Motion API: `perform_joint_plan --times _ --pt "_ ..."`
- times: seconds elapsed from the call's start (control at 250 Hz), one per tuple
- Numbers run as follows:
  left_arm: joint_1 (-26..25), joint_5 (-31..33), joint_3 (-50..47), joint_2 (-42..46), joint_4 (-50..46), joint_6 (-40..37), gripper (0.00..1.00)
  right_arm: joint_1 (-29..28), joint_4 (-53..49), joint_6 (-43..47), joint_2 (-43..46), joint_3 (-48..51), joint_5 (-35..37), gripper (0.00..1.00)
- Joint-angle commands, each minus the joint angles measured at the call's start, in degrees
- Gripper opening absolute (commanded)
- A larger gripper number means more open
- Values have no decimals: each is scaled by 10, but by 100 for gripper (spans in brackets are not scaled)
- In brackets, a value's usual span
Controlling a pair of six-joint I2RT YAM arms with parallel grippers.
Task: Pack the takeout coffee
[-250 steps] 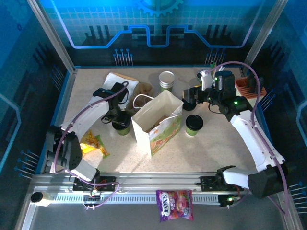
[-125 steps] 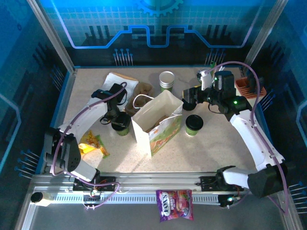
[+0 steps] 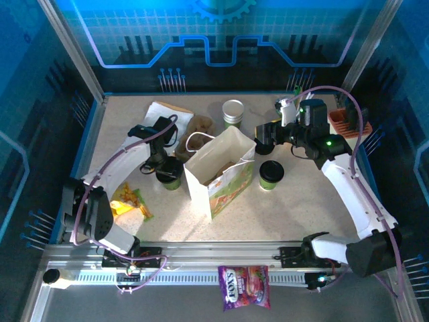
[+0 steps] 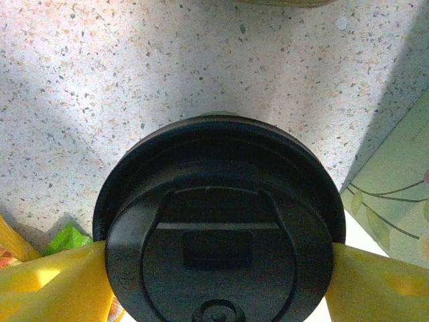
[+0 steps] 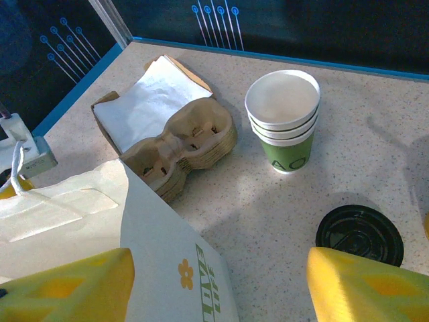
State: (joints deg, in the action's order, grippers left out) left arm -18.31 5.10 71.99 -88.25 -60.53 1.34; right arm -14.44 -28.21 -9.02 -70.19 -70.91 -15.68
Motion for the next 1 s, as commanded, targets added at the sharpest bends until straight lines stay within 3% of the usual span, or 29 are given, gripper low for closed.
perform_joint_plan --times 0.0,0.995 --pt "5 -9 22 -9 0 -2 78 9 7 -4 -4 1 -12 70" --pt "5 -8 29 -18 7 -6 80 8 7 -4 -6 2 -11 70"
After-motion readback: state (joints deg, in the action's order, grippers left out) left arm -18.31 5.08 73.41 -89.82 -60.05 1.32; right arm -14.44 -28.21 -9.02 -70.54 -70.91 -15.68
